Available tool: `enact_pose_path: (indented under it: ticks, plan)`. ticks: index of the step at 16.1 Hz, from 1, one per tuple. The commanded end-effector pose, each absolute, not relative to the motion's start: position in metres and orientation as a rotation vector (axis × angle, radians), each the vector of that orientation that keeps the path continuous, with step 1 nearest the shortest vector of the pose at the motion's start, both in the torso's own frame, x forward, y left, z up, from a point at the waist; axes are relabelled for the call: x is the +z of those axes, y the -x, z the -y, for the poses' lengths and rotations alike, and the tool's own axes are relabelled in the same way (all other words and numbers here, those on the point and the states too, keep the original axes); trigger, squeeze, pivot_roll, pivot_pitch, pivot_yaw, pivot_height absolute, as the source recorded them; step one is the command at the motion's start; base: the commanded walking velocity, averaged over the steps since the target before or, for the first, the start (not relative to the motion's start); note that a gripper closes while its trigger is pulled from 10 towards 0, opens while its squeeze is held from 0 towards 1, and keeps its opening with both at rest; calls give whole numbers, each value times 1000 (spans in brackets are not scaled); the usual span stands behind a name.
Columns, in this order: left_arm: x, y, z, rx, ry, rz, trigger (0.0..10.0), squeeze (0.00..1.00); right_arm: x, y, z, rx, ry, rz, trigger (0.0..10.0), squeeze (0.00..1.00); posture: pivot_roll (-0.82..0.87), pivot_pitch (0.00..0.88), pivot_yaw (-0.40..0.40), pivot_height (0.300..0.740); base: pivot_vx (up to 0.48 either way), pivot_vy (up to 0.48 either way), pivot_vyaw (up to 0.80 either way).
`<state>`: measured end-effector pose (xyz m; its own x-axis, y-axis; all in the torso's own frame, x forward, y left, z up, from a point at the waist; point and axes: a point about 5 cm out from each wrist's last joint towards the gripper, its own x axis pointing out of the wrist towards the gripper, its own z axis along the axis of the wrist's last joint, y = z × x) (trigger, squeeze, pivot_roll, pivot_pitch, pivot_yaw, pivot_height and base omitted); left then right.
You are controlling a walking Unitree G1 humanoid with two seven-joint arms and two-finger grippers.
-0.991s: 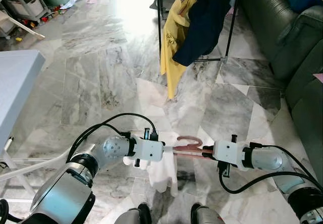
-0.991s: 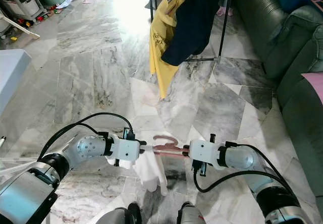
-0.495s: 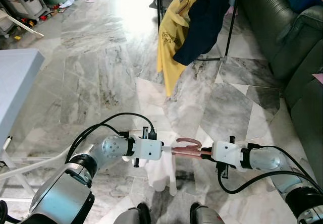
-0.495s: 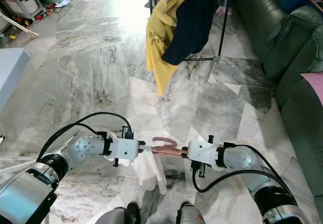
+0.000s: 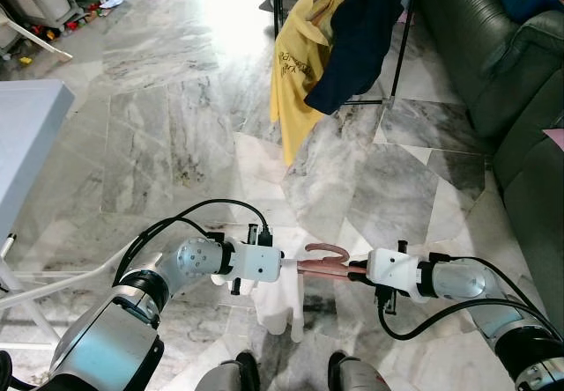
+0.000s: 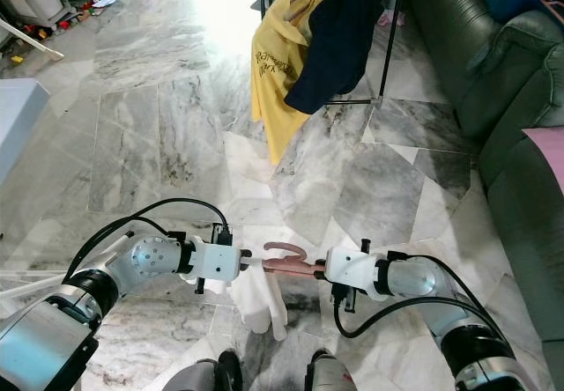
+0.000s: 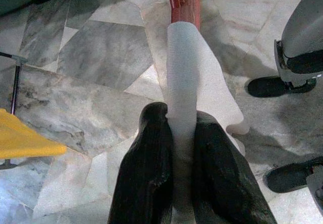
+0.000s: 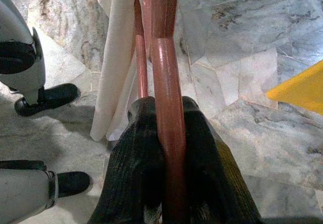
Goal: Hang hanger
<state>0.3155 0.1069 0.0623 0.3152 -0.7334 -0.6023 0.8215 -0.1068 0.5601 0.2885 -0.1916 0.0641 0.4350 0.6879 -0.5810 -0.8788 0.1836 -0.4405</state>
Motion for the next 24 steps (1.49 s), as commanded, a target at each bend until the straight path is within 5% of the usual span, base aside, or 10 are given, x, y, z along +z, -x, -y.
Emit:
enact_pose_path:
  ticks: [1,5,16,24]
  plan:
    - [47,-304,-112,-1385,-1061,-190,0,0,76,-296,186,1116,803,-213,10000,1000,-201,203,58,740,0,0,0]
    - [46,-304,-114,-1378,-1063,-206,0,0,78,-297,187,1119,790,-210,10000,1000,-203,202,61,740,0,0,0]
    - [33,-301,-144,-1260,-1093,-313,0,0,100,-303,238,924,826,-238,10000,1000,-214,179,63,740,0,0,0]
    - [21,-299,-169,-881,-831,-379,0,0,82,-307,249,425,735,-162,10000,1000,-212,181,63,740,0,0,0]
